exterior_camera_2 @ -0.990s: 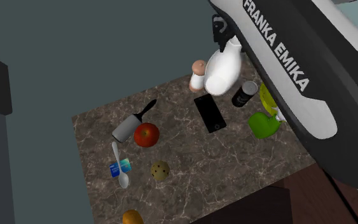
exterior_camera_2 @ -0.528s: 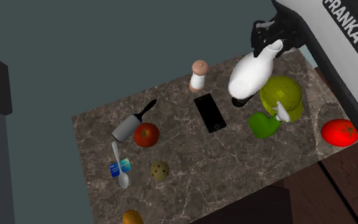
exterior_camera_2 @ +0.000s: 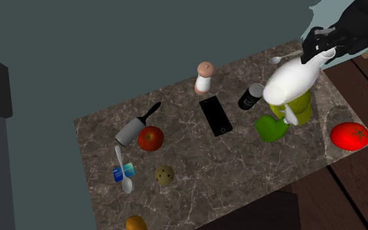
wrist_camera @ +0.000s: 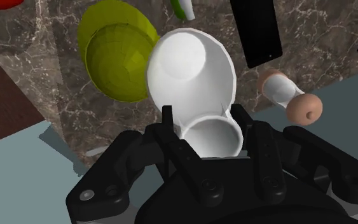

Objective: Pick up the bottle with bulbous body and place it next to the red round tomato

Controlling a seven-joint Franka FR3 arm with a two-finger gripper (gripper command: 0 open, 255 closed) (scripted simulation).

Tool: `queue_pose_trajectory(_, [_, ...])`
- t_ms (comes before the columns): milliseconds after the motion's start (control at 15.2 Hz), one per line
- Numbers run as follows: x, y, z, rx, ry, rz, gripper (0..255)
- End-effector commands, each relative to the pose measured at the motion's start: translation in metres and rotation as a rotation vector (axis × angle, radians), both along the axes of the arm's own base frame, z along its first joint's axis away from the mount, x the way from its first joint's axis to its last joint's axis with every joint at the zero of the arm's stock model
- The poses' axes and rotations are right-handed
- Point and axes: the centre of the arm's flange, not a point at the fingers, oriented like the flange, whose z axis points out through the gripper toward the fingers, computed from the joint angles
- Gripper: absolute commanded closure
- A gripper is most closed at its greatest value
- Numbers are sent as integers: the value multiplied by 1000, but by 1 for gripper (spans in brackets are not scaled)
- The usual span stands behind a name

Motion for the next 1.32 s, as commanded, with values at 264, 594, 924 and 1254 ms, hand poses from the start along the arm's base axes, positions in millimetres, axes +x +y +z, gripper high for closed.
queue_pose_trajectory(264, [-5,-82,3,0,-1,1,255])
queue_pose_trajectory(594, [-9,-148,3,0,-1,1,255])
queue_pose_trajectory(924, [-13,-214,3,0,-1,1,255])
queue_pose_trajectory(1254, [-17,-271,3,0,-1,1,255])
